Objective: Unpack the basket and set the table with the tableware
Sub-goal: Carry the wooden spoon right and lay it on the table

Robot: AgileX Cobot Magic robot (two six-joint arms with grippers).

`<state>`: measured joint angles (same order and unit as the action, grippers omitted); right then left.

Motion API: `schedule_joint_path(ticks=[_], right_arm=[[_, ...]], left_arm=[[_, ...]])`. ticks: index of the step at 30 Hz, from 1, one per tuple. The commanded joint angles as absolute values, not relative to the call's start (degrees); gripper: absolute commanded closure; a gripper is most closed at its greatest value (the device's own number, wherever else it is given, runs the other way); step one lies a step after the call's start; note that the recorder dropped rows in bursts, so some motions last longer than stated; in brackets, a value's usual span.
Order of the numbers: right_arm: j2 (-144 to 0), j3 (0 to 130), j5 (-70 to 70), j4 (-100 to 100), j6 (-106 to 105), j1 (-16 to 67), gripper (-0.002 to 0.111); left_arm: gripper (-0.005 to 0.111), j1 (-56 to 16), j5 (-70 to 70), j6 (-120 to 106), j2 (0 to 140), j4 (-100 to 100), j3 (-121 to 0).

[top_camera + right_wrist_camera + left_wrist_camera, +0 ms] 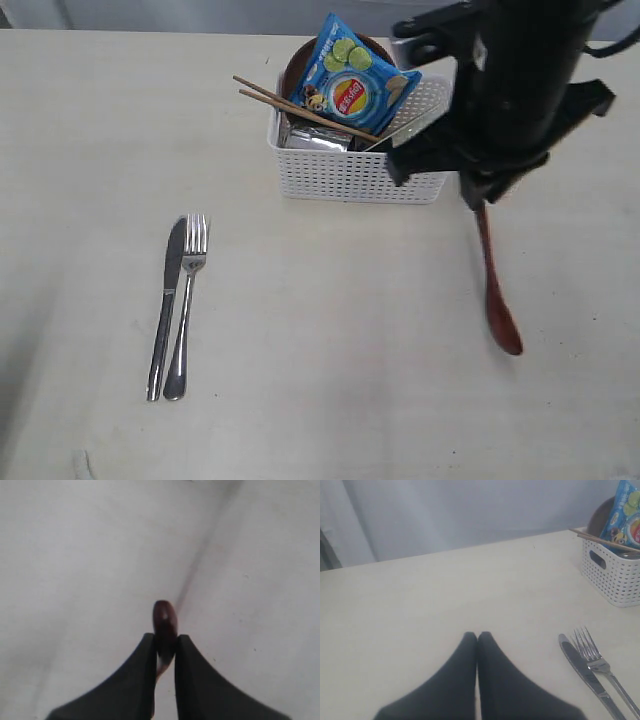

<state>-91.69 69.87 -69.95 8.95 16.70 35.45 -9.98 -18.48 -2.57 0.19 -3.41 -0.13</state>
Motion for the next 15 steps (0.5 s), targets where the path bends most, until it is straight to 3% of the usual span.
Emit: schedule_joint_path(ticks=[1,9,15], right_arm=[[-91.1,64.54,-69.96,9.74,16.97,27.93,0.109],[-91.1,59.5,-61.06,10.98,18.15,16.81,0.109],[-92.9,58.56,-56.18,11.9,17.96,16.12,0.109]], left_arm=[[0.107,-9.84,-18.45,-2.55,0.0,-2.92,0.0],[0.107,-9.84,-18.45,-2.55,0.0,-2.92,0.0],[0.107,-9.84,-18.45,-2.55,0.0,-2.92,0.0]])
